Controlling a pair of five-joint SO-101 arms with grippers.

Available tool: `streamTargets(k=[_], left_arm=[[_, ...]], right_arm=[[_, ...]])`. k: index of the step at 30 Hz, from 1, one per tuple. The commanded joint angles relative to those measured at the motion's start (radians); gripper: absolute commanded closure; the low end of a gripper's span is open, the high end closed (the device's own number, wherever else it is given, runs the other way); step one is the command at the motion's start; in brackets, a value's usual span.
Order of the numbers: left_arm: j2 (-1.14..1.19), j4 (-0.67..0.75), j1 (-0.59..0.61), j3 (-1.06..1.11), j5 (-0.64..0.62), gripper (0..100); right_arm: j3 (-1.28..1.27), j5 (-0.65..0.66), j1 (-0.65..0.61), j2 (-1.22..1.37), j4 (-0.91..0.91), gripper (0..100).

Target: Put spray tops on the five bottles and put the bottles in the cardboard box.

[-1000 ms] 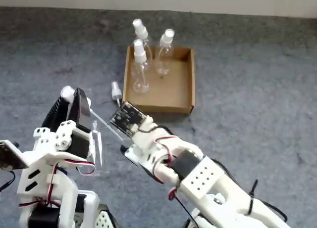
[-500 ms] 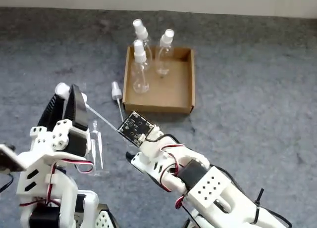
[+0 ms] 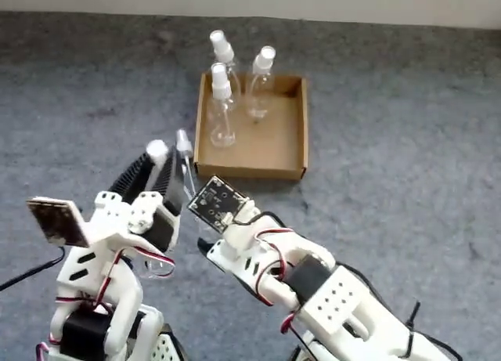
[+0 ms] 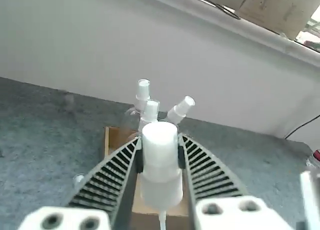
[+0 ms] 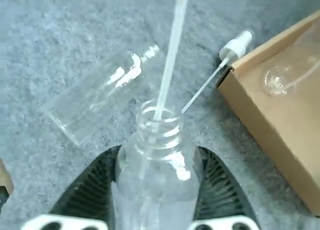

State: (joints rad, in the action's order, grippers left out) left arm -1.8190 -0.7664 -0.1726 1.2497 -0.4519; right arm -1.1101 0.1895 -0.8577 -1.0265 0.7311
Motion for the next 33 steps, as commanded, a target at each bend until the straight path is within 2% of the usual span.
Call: streamTargets(k=[1, 3, 6, 12, 17, 20, 24, 30, 33], left_arm=[[-0.008, 0.018, -0.048, -0.001, 0.005, 99], [-0.008, 0.018, -0.07, 0.005, 0.011, 98], [-0.008, 0.018, -0.12, 0.018, 0.075, 99], [-0.008, 0.018, -0.162, 0.044, 0.087, 98], [-0.008, -0.029, -0.162, 0.018, 0.089, 97], [-0.008, -0.124, -0.163, -0.053, 0.091, 90], [-0.008, -0.216, -0.163, -0.122, 0.181, 83], [-0.01, -0.226, -0.14, -0.183, 0.219, 83], [-0.01, -0.218, -0.096, -0.213, 0.259, 83]], right_arm=[[0.104, -0.098, 0.021, -0.125, -0.018, 99.5], [0.12, -0.157, 0.045, -0.174, -0.019, 99.5], [0.124, -0.16, 0.044, -0.186, -0.021, 99.5], [0.127, -0.16, 0.05, -0.173, -0.094, 99.5], [0.125, -0.16, 0.05, -0.176, -0.091, 99.5], [0.124, -0.16, 0.05, -0.176, -0.093, 99.5], [0.131, -0.161, 0.064, -0.176, -0.097, 99.5], [0.124, -0.155, 0.136, -0.17, -0.105, 99.5], [0.071, -0.098, 0.166, -0.17, -0.171, 99.5]])
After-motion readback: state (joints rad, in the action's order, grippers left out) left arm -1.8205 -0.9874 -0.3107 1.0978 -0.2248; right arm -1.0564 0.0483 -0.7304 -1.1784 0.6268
